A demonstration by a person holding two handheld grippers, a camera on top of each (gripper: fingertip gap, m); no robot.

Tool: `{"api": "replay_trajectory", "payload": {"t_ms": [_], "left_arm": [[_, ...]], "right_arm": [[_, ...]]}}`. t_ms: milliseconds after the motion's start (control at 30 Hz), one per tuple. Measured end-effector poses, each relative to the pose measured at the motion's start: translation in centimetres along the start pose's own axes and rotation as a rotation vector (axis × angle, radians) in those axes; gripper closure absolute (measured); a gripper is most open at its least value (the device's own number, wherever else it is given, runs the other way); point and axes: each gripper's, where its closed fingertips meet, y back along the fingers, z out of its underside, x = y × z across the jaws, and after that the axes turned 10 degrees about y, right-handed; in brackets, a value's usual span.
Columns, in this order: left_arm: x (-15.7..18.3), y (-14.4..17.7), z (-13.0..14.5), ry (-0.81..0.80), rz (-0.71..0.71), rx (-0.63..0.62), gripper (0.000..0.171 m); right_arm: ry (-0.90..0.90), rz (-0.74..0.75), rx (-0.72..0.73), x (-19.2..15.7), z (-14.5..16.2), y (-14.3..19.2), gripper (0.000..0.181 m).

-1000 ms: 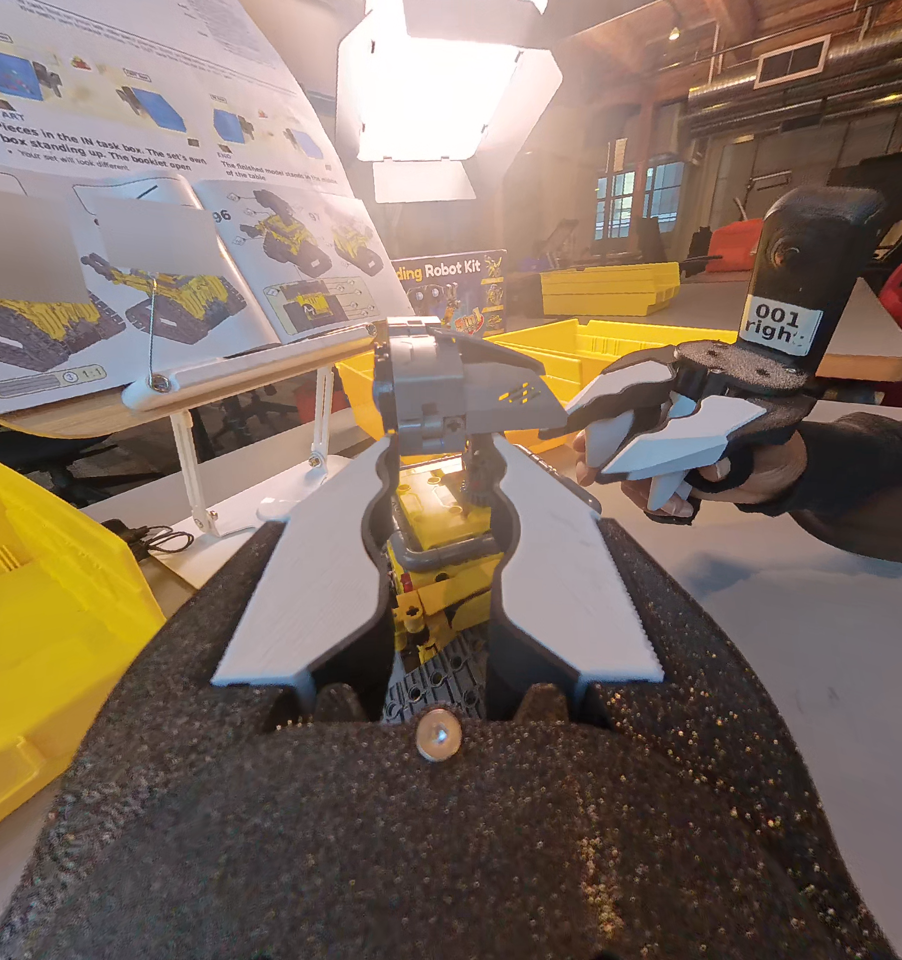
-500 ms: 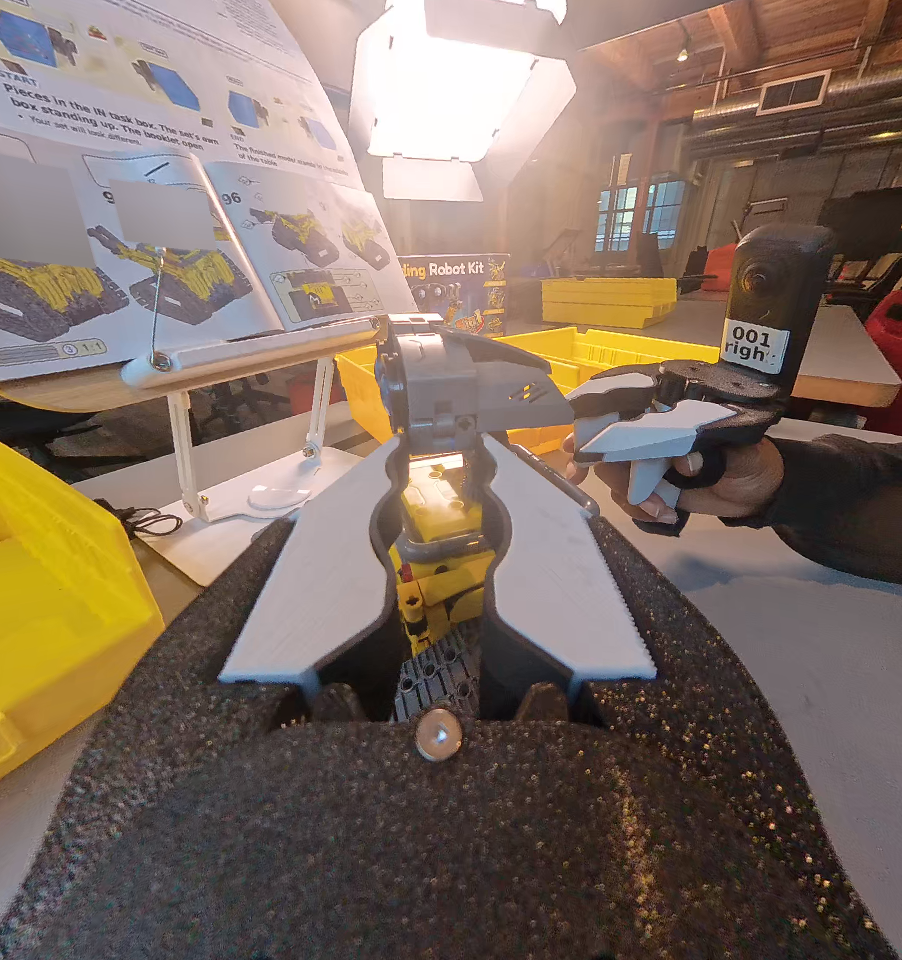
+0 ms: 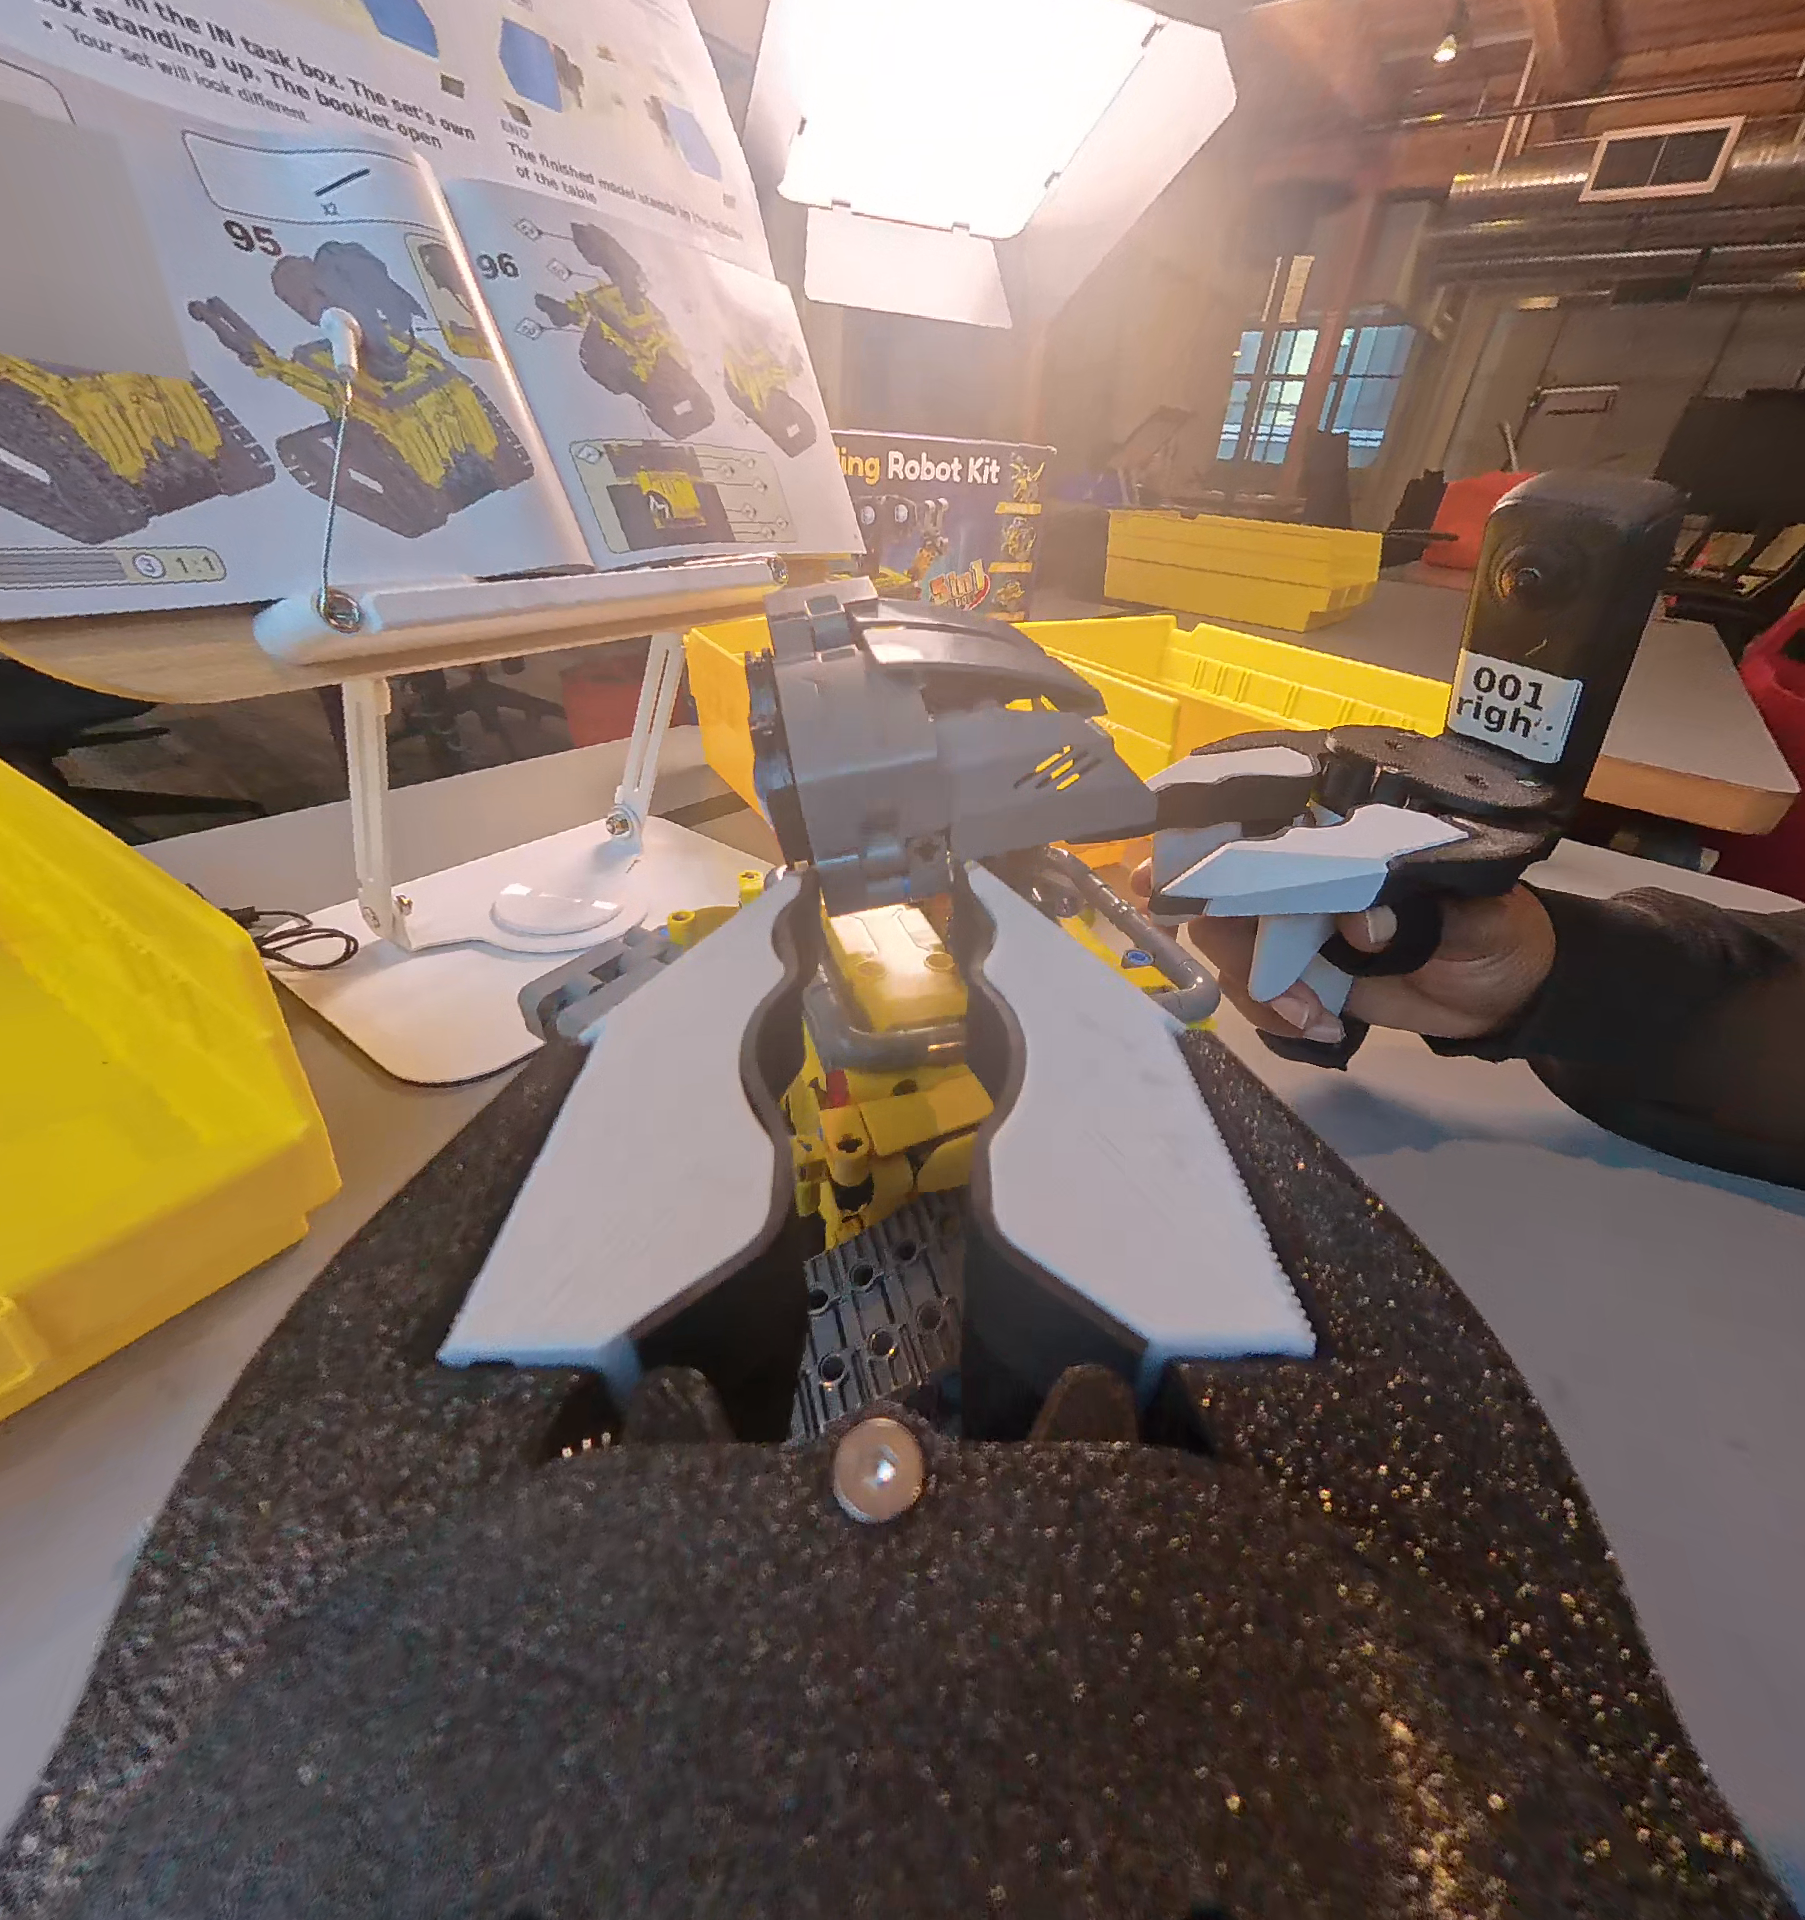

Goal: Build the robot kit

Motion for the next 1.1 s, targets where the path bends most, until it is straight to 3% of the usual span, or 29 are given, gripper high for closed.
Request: {"api": "replay_trajectory", "payload": {"t_ms": [200,467,733,900,1100], "left_arm": [[-1.5,0.6,-0.4,-0.029,-0.078,0.002,0.145],[-2.3,1.2,-1.2,0.014,-0.072,0.028,0.145],[-1.4,0.7,-1.0,-0.158,-0.07,0.035,0.117],[-1.5,0.2,-0.4,-0.316,-0.127,0.038,0.122],[-1.8,0.0,-0.3,-0.351,-0.158,0.053,0.14]], "right_arm": [[0.006,0.007,-0.002,0.0,-0.1,0.1,0.148],[0.006,-0.002,-0.007,-0.4,0.0,0.0,0.148],[-0.007,-0.007,-0.007,-0.4,0.1,-0.1,0.148],[-0.021,-0.013,0.001,-0.5,-0.1,-0.1,0.148],[-0.018,-0.021,0.003,-0.8,-0.2,0.0,0.148]]}}
